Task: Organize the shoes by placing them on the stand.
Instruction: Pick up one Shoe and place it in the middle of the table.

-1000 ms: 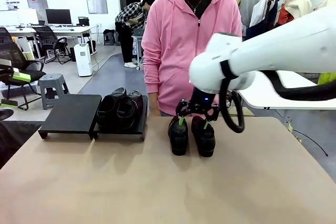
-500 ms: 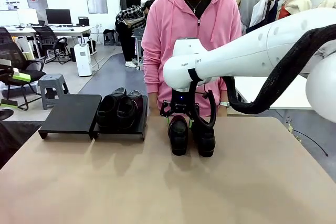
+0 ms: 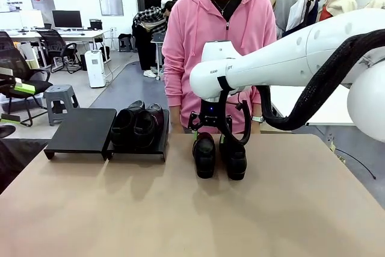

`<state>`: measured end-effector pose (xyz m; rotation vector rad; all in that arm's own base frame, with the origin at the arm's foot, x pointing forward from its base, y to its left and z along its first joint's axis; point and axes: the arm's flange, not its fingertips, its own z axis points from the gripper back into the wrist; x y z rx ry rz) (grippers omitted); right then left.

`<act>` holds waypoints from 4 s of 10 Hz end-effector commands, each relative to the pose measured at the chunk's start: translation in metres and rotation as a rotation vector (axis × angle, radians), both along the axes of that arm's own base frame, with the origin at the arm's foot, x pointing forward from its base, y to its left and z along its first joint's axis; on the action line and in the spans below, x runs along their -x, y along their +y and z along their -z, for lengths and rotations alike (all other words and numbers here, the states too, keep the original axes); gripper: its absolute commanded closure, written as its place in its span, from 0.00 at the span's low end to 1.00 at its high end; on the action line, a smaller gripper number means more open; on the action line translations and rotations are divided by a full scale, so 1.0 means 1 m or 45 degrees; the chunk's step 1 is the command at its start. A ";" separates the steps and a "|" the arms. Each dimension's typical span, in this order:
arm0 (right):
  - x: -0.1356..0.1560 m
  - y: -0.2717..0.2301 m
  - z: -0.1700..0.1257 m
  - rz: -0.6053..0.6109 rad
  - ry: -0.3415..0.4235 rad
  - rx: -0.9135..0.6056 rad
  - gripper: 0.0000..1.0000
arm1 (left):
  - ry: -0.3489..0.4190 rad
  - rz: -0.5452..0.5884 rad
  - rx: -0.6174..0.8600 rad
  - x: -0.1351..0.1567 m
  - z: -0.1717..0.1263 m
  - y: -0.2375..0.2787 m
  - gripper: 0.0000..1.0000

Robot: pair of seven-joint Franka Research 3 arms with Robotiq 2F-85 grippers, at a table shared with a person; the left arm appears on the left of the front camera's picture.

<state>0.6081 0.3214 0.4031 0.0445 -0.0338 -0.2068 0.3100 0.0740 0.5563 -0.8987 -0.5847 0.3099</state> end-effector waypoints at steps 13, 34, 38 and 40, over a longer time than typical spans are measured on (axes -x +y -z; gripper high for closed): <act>-0.007 -0.020 0.043 0.041 0.154 -0.061 1.00 | -0.019 0.010 0.017 0.000 0.000 0.000 0.00; 0.216 -0.074 -0.097 -0.269 -0.245 -0.496 1.00 | -0.019 0.010 0.017 0.000 0.000 0.000 0.00; 0.223 -0.071 -0.090 -0.244 -0.224 -0.493 1.00 | -0.019 0.010 0.017 0.000 0.000 0.000 0.00; 0.267 -0.043 -0.080 -0.199 -0.180 -0.490 1.00 | -0.019 0.010 0.017 0.000 0.000 0.000 0.00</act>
